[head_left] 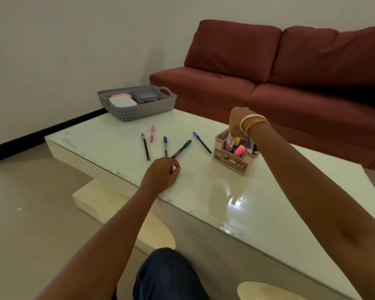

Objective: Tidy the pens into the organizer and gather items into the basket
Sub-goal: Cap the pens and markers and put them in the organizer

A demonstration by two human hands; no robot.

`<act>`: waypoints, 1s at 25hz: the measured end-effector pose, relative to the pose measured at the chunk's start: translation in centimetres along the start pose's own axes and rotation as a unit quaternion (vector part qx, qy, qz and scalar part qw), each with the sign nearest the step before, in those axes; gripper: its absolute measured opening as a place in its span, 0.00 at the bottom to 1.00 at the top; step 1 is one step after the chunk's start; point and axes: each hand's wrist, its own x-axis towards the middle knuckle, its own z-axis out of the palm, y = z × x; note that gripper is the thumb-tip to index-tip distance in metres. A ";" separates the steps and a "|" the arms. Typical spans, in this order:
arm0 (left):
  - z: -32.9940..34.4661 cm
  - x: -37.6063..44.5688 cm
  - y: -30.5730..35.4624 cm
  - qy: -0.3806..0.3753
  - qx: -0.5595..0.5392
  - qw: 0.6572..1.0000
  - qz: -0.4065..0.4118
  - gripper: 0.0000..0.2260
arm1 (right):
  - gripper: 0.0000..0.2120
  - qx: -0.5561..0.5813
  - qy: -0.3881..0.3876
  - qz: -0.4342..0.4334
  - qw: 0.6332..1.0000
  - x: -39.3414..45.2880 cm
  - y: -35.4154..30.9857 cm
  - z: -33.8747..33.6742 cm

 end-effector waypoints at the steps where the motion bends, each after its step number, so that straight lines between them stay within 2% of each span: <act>1: -0.1 0.1 -0.2 0.004 -0.006 1.000 -0.016 0.05 | 0.17 -0.016 -0.004 0.001 1.000 -0.3 -0.2 0.4; 5: -0.3 0.1 -0.5 0.015 -0.024 0.999 -0.042 0.05 | 0.19 -0.043 -0.005 0.004 0.999 -0.5 -0.1 1.7; 7: -0.3 0.1 -0.5 0.027 -0.031 0.998 -0.048 0.06 | 0.17 -0.035 0.005 0.008 0.999 -0.5 0.0 1.8; 9: -0.2 0.2 -0.7 0.041 -0.045 0.996 -0.063 0.07 | 0.11 -0.001 0.055 0.005 0.998 -0.6 -0.7 1.6; 11: -0.1 0.2 -0.9 0.064 -0.054 0.992 -0.091 0.07 | 0.08 0.077 0.122 -0.008 0.989 -0.5 -2.5 2.1; 12: -0.2 0.2 -0.9 0.079 -0.058 0.989 -0.111 0.07 | 0.08 0.121 0.133 -0.023 0.983 -0.4 -3.8 2.7; 14: -0.3 0.2 -0.9 0.104 -0.067 0.982 -0.145 0.07 | 0.10 0.179 0.091 -0.054 0.978 0.3 -6.3 5.2; 17: -0.2 0.3 -1.3 0.130 -0.073 0.977 -0.153 0.06 | 0.11 0.219 -0.043 -0.040 0.974 1.1 -9.2 9.6; 21: 0.0 0.6 -1.7 0.138 -0.090 0.976 -0.142 0.05 | 0.21 0.278 -0.043 0.025 0.959 1.6 -10.9 11.7; 25: 0.1 0.8 -2.0 0.115 -0.100 0.979 -0.136 0.09 | 0.13 0.315 -0.053 0.052 0.946 2.4 -11.3 11.4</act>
